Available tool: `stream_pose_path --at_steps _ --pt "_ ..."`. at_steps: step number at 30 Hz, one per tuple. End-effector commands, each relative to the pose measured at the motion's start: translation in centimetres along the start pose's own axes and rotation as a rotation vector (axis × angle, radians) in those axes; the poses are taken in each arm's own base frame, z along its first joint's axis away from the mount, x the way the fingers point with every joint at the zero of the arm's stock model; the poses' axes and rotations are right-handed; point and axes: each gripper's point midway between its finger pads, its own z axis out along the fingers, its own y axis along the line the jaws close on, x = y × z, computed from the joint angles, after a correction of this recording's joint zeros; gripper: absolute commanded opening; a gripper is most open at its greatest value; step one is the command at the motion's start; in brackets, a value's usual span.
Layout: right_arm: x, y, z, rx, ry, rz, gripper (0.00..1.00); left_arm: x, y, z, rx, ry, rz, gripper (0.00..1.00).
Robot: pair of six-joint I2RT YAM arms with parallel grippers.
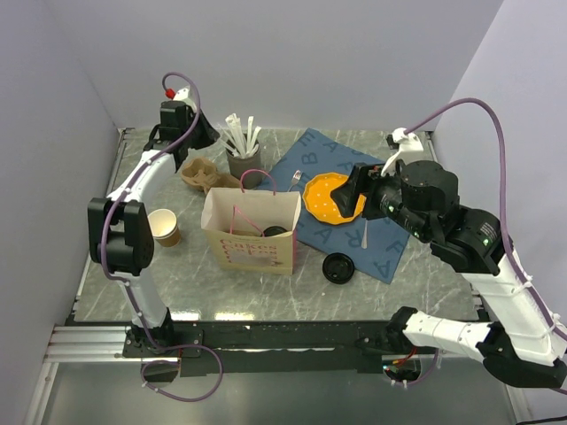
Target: Pack the takeout coffee
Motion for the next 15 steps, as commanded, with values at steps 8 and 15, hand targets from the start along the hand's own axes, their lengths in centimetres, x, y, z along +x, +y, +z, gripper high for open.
stream_pose_path --at_steps 8,15 --pt "-1.0 -0.2 -0.7 0.002 -0.038 -0.012 0.83 -1.6 -1.3 -1.7 0.011 -0.03 0.014 0.01" --pt "-1.1 0.1 -0.9 -0.019 -0.046 -0.021 0.84 -7.8 -4.0 -6.3 -0.016 -0.133 0.007 0.01"
